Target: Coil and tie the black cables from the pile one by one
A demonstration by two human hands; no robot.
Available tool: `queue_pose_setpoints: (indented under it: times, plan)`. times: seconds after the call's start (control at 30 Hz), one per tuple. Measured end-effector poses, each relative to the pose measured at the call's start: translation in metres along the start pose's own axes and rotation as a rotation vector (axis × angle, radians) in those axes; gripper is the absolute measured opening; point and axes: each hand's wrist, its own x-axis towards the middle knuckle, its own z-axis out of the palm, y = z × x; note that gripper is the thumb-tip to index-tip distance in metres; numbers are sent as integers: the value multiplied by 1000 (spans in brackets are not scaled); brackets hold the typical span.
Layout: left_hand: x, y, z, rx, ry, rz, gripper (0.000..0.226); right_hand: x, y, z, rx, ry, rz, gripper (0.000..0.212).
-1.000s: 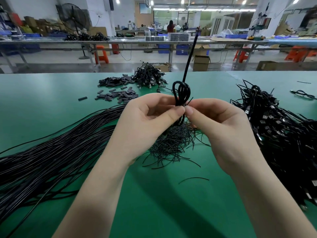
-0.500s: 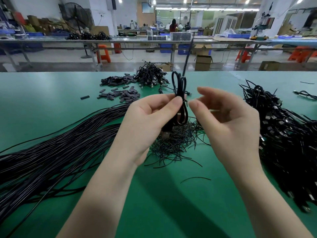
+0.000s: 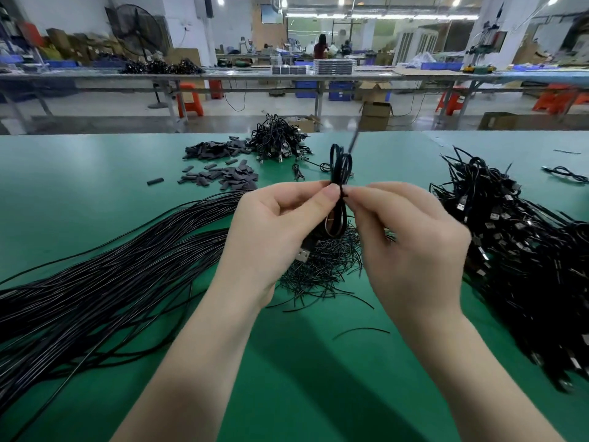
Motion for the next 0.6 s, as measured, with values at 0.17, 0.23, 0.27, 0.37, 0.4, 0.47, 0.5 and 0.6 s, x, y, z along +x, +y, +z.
queue_pose_setpoints:
  times: [0.17, 0.23, 0.27, 0.37, 0.4, 0.47, 0.5, 0.6]
  plan:
    - [-1, 3, -1, 117, -110, -39, 41, -3, 12, 4, -76, 4, -121, 16]
    - [-1, 3, 0, 129, -124, 2, 40, 1, 15, 1, 19, -57, -87, 16]
    - [-1, 3, 0, 134, -109, 22, 36, 4, 16, -1, 73, -88, -62, 16]
    - [0, 3, -5, 153, -118, 20, 24, 8, 16, -6, 212, -178, 16, 14]
    - [1, 3, -7, 159, -134, 18, 22, 9, 15, -7, 264, -202, 58, 15]
    - [2, 5, -12, 209, -161, 36, 21, 9, 15, -9, 372, -229, 156, 21]
    - [2, 5, -13, 254, -168, 54, 21, 9, 14, -10, 401, -232, 180, 24]
    - [0, 4, -11, 333, -171, 79, 22, 10, 15, -11, 350, -219, 158, 26]
